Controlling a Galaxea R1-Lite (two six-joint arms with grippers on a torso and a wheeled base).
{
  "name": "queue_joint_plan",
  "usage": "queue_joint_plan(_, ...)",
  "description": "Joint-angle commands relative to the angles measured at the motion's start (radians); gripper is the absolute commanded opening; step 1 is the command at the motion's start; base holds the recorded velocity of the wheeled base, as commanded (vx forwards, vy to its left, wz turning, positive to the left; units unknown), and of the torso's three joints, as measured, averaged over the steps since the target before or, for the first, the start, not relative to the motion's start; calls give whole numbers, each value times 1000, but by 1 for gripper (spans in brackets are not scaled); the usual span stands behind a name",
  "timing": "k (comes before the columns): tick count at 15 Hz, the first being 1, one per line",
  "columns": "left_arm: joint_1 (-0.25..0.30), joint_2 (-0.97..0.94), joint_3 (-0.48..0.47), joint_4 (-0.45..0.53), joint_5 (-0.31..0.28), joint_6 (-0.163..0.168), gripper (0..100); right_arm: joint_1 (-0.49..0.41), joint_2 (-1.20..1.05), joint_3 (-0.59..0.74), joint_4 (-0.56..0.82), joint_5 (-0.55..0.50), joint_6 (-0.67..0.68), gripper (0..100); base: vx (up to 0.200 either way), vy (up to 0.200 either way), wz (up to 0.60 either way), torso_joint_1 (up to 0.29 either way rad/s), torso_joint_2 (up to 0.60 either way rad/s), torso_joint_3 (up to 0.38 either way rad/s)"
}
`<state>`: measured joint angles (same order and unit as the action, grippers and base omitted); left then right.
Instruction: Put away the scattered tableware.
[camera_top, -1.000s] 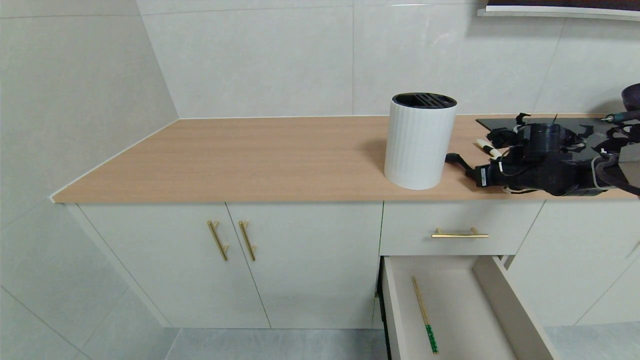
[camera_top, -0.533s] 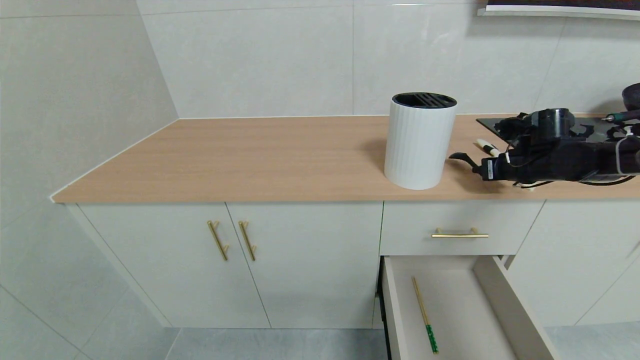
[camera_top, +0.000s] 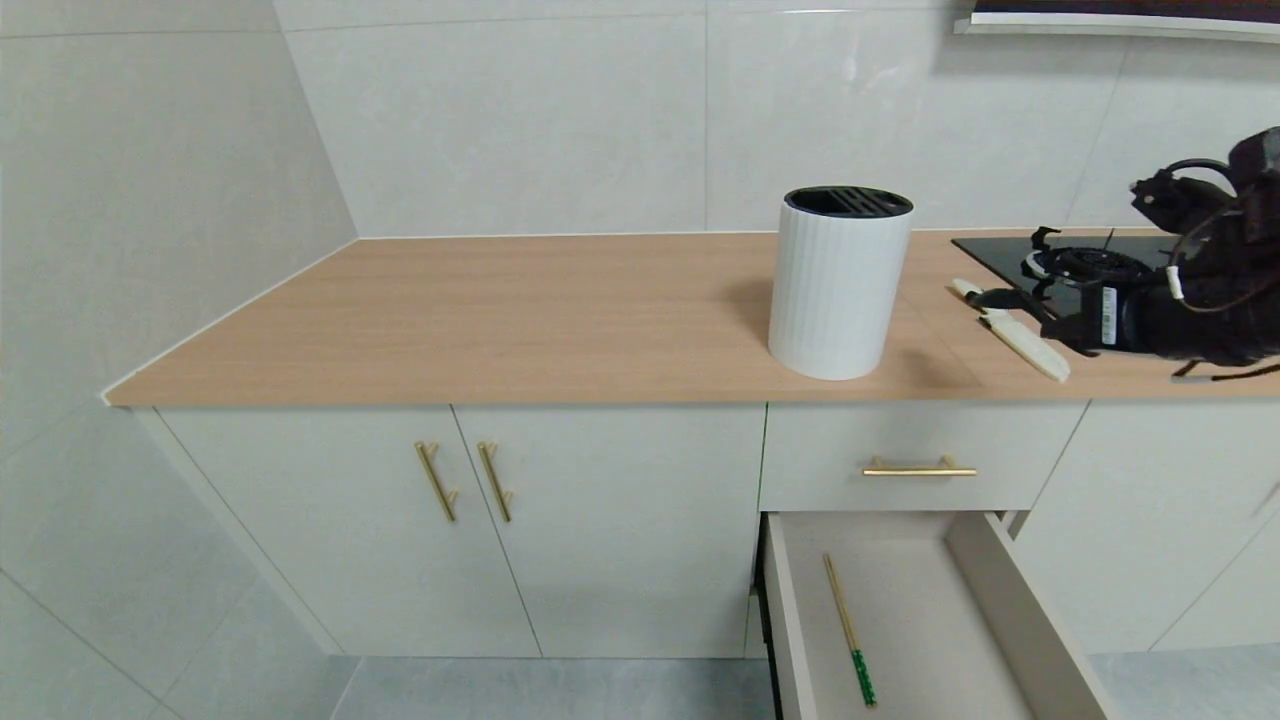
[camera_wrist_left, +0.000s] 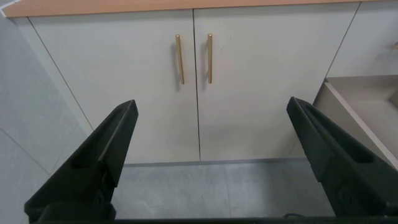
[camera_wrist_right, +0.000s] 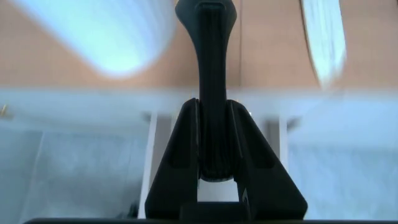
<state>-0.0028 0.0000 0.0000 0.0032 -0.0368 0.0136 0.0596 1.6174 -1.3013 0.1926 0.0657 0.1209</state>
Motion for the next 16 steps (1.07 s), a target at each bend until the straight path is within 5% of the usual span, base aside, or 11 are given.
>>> queue_joint_plan(1, 0, 0, 0, 0, 0, 0, 100, 5, -218, 211, 5, 31, 29, 0, 0, 0, 0, 0, 0, 0)
queue_joint_plan(6, 0, 0, 0, 0, 0, 0, 100, 5, -364, 482, -1, 34, 29, 0, 0, 0, 0, 0, 0, 0)
queue_joint_plan(16, 0, 0, 0, 0, 0, 0, 100, 5, -294, 588, -87, 35, 23, 0, 0, 0, 0, -9, 19, 11)
